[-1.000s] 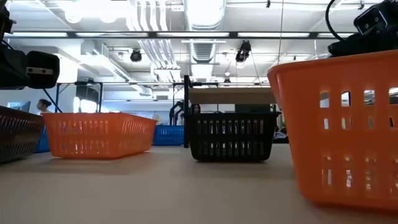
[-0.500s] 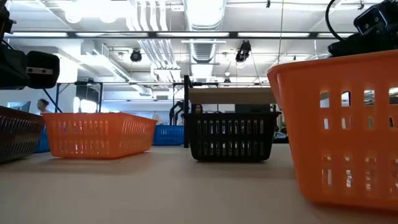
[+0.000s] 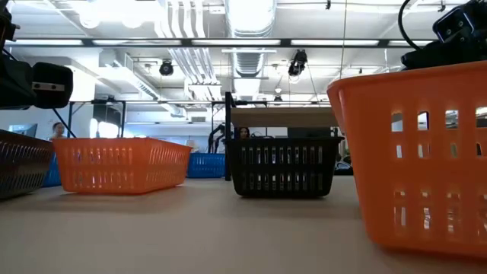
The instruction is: Stack baskets on shelf by color
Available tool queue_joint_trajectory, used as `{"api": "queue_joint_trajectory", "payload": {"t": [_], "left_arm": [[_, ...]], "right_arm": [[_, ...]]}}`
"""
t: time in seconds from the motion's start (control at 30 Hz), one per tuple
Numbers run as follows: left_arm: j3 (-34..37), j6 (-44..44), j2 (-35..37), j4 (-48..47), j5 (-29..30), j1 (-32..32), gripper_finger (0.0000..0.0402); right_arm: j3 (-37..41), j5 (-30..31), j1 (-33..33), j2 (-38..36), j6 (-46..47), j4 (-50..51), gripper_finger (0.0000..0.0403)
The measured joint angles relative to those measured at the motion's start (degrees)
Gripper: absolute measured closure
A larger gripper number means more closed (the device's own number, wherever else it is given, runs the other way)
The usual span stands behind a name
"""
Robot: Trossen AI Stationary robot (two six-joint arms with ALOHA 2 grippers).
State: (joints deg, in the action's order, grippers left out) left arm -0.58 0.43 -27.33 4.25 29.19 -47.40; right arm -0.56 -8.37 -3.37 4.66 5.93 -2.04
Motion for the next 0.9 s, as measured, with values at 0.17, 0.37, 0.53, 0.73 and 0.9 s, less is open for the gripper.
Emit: {"api": "queue_joint_trajectory", "payload": {"t": [0.17,0.37,0.53,0.73,0.9], "left_arm": [[0.00,0.00,0.00,-0.02,-0.01,0.02,0.0402],[0.00,0.00,-0.02,-0.02,0.00,0.02,0.0402],[0.00,0.00,-0.02,-0.02,0.00,0.00,0.0402],[0.00,0.00,-0.02,-0.02,-0.01,0.01,0.0402],[0.02,0.00,-0.02,-0.02,0.00,0.02,0.0402]], "right_arm": [[-0.01,-0.02,0.01,-0.01,0.00,0.02,0.0390],[-0.01,0.00,0.01,-0.01,0.00,-0.01,0.0390],[0.00,0.00,0.00,0.00,0.00,0.00,0.0390],[-0.02,-0.02,-0.01,-0.02,0.00,-0.01,0.0390],[-0.01,0.86,0.00,-0.02,-8.03,-0.27,0.0390]]}}
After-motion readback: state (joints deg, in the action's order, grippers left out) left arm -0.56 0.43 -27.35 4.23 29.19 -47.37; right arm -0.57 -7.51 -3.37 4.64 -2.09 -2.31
